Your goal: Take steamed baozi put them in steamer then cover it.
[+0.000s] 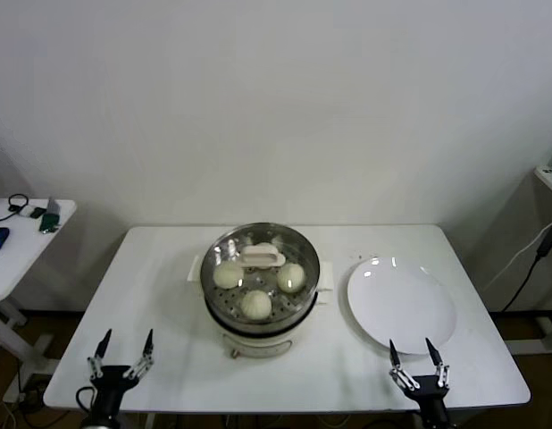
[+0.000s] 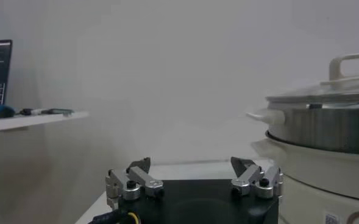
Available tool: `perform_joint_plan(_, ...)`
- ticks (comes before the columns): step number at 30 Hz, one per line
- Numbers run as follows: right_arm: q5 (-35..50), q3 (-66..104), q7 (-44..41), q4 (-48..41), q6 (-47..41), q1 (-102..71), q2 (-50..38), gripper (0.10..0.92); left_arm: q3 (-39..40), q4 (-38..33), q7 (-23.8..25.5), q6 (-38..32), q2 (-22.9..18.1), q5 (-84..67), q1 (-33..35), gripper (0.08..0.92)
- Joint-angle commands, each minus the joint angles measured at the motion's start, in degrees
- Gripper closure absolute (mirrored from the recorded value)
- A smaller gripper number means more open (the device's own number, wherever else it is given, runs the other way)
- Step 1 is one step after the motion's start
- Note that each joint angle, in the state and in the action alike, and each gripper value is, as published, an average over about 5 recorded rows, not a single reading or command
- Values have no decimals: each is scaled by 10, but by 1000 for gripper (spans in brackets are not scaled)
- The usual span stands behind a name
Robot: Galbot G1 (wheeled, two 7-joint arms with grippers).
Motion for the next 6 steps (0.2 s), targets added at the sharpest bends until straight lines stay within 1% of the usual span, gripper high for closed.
perform_joint_plan(1,0,1,-3,2,0,0,0,203,1,10,4,-14,-4,-18,5,177)
perform_joint_plan(6,2,2,-3,2,3,-1,-2,203,3,10,3,-12,-5,-18,4,177)
